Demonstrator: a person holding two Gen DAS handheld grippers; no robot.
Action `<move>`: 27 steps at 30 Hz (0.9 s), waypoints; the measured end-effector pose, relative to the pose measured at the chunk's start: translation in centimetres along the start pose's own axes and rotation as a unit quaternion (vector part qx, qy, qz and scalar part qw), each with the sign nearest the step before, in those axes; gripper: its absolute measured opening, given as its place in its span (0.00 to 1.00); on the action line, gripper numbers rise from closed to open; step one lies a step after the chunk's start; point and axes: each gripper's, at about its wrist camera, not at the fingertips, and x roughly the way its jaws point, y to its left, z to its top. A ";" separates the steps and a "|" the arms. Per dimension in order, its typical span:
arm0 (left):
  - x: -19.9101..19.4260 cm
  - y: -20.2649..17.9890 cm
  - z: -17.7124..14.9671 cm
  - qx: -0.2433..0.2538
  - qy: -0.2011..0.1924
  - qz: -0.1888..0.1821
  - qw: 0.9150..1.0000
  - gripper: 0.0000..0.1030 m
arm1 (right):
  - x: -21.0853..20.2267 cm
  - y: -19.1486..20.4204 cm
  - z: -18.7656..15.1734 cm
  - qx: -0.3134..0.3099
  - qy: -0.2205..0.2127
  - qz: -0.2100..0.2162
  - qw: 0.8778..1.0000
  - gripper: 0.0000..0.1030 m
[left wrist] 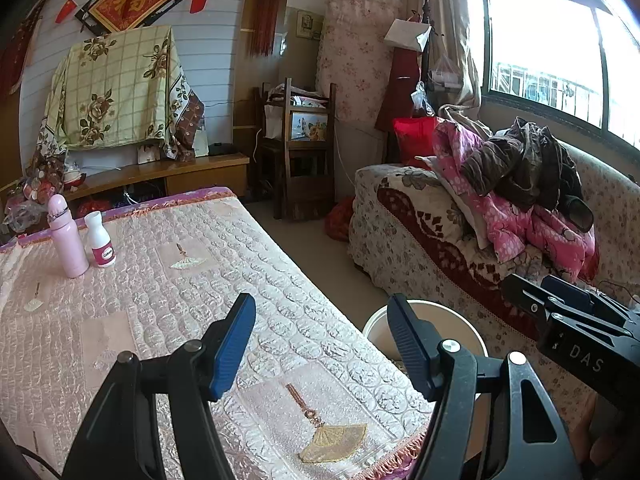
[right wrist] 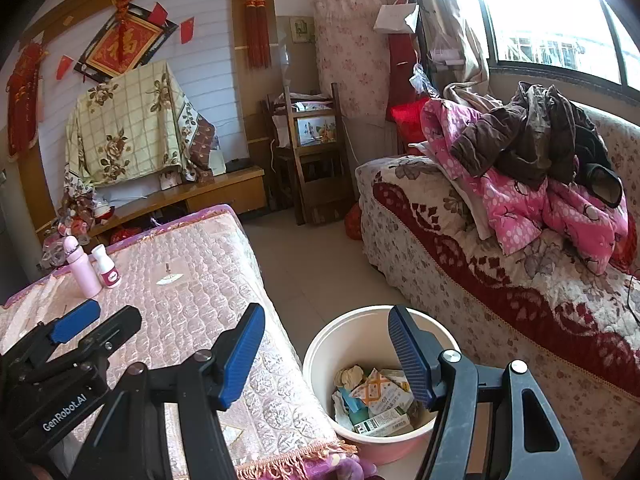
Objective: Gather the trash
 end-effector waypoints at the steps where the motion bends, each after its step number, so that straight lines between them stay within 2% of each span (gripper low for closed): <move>1: 0.0 0.0 0.0 0.001 0.000 0.000 1.000 0.67 | 0.2 -0.1 0.0 0.000 0.001 0.000 1.000 0.66; 27: 0.3 0.0 -0.4 0.000 0.007 -0.007 1.000 0.67 | 0.7 -0.4 0.0 0.003 0.013 -0.002 1.000 0.66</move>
